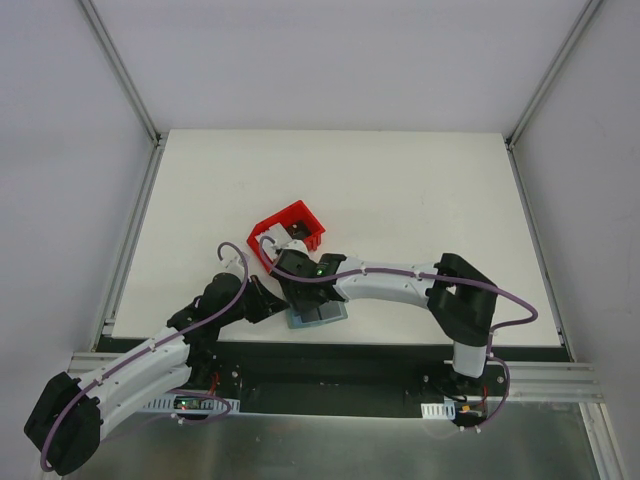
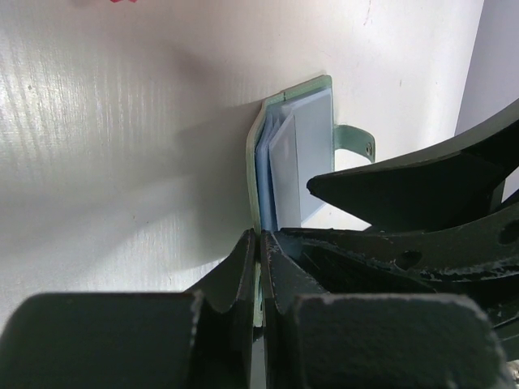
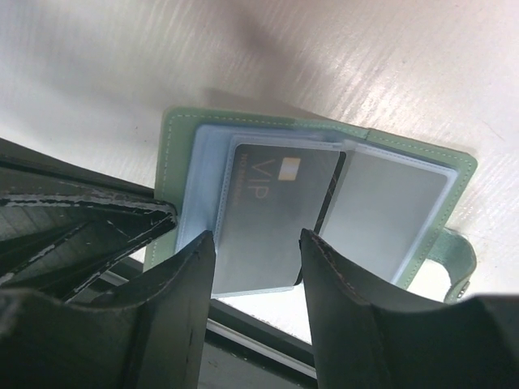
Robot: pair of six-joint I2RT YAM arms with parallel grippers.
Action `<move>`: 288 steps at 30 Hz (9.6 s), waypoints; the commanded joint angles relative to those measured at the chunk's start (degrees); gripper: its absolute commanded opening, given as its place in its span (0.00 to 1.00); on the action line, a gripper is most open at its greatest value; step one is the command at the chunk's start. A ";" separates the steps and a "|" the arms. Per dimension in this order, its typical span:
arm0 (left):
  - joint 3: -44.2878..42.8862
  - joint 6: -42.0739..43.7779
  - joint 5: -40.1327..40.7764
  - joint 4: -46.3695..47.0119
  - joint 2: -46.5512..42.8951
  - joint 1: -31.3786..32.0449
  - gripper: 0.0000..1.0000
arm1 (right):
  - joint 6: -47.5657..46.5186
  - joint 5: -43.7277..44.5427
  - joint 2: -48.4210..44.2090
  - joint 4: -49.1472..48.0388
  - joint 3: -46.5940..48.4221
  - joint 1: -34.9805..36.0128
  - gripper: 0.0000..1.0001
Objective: Put the credit cards into the card holder
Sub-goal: Insert the credit card into the card holder, then move the storage box to the center of the board.
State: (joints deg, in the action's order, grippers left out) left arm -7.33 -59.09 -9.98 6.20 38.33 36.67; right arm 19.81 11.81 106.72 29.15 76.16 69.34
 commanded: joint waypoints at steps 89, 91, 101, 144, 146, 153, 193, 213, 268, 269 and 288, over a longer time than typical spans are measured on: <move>0.92 -0.50 -0.74 1.01 -3.35 -0.19 0.00 | -1.27 9.45 6.40 13.39 10.85 2.99 0.45; 1.00 -0.50 -0.75 0.92 -3.43 -0.19 0.00 | -1.18 10.42 6.40 14.35 11.38 3.17 0.43; 1.53 -0.67 -0.57 0.83 -4.05 -0.19 0.00 | 0.05 13.58 4.38 17.17 11.47 3.52 0.25; 2.67 -0.94 0.40 0.57 -3.70 -0.19 0.00 | 3.48 1.90 -12.23 -4.09 -8.21 -1.84 0.00; 2.67 -0.94 0.40 0.57 -3.70 -0.19 0.00 | 3.48 -0.29 -13.11 -5.76 -9.88 -2.98 0.00; 2.67 -1.03 0.75 0.22 -3.70 -0.19 0.00 | 4.80 -2.85 -16.89 -10.69 -17.97 -6.94 0.01; 0.66 -0.06 7.52 -4.35 -3.35 -0.19 0.00 | 3.47 -12.17 -14.52 -1.73 -6.47 -4.83 0.56; -1.54 4.07 5.58 -8.04 -2.29 -0.28 0.00 | 2.77 -5.05 -21.28 -7.61 -7.34 -9.13 0.67; -2.60 4.42 6.55 -8.13 2.10 -2.21 0.00 | -14.10 -20.60 8.06 -2.17 19.01 -26.80 0.72; -2.69 4.51 6.55 -8.04 2.10 -2.30 0.00 | -14.36 -20.69 8.76 -1.64 20.24 -26.80 0.72; -3.39 5.13 5.32 -6.81 4.12 -3.09 0.00 | -12.08 -28.51 19.23 -2.69 28.61 -27.77 0.76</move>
State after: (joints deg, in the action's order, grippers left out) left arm -8.78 -55.24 -4.10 -1.93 41.85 34.37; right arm 6.96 -13.47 125.38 27.18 102.65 41.56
